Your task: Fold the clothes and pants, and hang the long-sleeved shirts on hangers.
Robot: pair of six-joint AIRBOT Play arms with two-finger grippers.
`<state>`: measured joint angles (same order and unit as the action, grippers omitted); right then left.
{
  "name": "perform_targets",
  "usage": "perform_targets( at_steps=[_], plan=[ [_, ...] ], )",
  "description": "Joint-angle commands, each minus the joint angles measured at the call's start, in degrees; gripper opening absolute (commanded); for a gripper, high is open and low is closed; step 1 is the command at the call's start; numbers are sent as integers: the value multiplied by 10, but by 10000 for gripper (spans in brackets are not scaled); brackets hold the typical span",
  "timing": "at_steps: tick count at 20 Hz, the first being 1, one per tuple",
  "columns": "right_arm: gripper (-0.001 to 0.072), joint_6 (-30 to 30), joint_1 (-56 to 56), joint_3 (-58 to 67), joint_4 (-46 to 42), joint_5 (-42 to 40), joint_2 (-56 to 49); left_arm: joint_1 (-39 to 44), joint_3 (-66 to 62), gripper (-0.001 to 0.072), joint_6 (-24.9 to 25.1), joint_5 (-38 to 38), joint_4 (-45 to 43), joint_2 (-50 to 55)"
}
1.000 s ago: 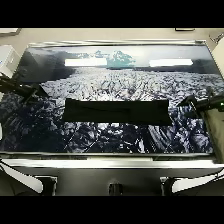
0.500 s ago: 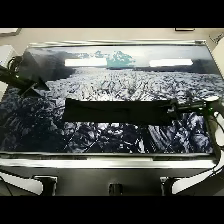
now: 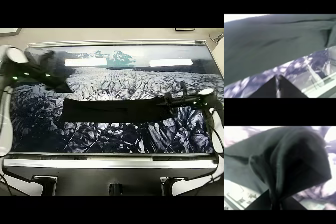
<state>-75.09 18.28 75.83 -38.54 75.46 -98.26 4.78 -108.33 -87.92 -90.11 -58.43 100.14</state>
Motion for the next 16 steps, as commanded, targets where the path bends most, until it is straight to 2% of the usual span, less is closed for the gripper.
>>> perform_targets(
  at_steps=[1,3,6,11,16],
  plan=[
    [37,-43,-3,0,5,22,81,111,60,27,14,161,0,18],
    [37,-67,-3,0,5,34,127,175,96,27,-12,255,11,44],
    [38,-93,-3,0,5,44,190,244,102,26,-54,342,108,106],
    [38,-121,-3,0,5,89,252,325,101,26,-66,503,320,185],
    [39,-162,-3,0,3,130,323,389,101,25,-69,603,456,210]
  ],
)
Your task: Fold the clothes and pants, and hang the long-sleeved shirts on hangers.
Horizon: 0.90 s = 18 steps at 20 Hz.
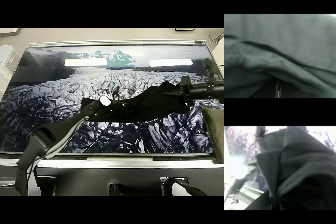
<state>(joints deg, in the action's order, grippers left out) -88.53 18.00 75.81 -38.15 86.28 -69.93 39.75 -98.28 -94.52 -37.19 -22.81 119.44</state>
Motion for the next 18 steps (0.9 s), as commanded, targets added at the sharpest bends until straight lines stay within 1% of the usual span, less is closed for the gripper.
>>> perform_targets(
  at_steps=[1,3,5,6,8,9,10,11,12,14,16,17,18],
  plan=[
    [39,-36,0,1,-6,19,52,58,1,25,-3,87,124,18],
    [39,-57,0,1,-33,19,63,101,0,24,-3,124,186,21],
    [39,-57,0,0,-52,10,62,138,-6,24,-3,159,259,30],
    [39,-58,0,0,-51,1,62,148,-16,24,-3,164,276,40],
    [39,-58,0,0,-50,-16,62,147,-37,23,2,154,279,59],
    [39,-58,0,0,-52,-25,60,137,-38,22,16,143,273,60],
    [39,-57,0,0,-51,-28,53,119,-38,21,38,120,245,58],
    [38,-50,0,0,-46,-28,41,95,-38,20,45,84,193,54],
    [38,-42,0,0,-35,-29,28,63,-38,20,44,33,118,45],
    [38,-22,-6,0,-3,-35,-3,-8,-38,20,4,-64,-72,13],
    [38,-14,-30,0,-2,-46,-31,-80,-38,20,-12,-141,-245,-38],
    [38,-12,-49,0,-2,-54,-45,-118,-38,20,-11,-170,-309,-68],
    [38,-11,-72,0,0,-68,-63,-153,-38,21,-11,-192,-354,-95]
  ],
)
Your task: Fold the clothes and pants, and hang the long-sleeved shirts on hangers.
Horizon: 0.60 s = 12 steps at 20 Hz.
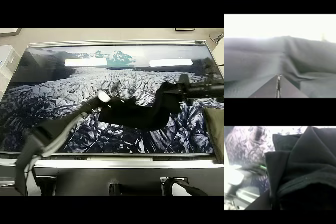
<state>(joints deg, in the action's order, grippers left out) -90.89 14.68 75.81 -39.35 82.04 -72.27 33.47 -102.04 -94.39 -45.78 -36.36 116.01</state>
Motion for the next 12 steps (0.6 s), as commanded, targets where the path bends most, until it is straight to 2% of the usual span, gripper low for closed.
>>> perform_targets(
  at_steps=[1,6,10,12],
  plan=[
    [38,13,-61,0,13,-47,-57,-127,-1,21,-12,-123,-251,-91],
    [39,-9,-190,0,40,-185,-171,-256,-1,22,-12,-135,-282,-222],
    [40,-19,-292,0,159,-313,-264,-280,-1,23,-6,-131,-282,-298],
    [57,-4,-335,1,225,-381,-295,-276,-1,23,-5,-131,-282,-315]
  ],
)
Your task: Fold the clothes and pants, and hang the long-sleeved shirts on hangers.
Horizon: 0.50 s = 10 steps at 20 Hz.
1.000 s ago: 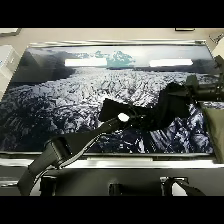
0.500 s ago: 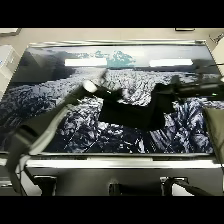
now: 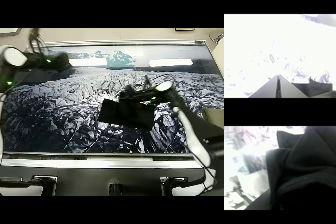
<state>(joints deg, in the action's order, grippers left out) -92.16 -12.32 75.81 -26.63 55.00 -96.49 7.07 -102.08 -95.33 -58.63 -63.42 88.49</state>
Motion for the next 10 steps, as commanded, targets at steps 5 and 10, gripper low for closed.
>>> perform_targets(
  at_steps=[5,10],
  plan=[
    [632,65,-87,1,141,-170,-62,8,0,24,10,-3,-12,-45],
    [680,91,77,1,42,-15,-1,12,0,24,24,-3,-12,-45]
  ],
)
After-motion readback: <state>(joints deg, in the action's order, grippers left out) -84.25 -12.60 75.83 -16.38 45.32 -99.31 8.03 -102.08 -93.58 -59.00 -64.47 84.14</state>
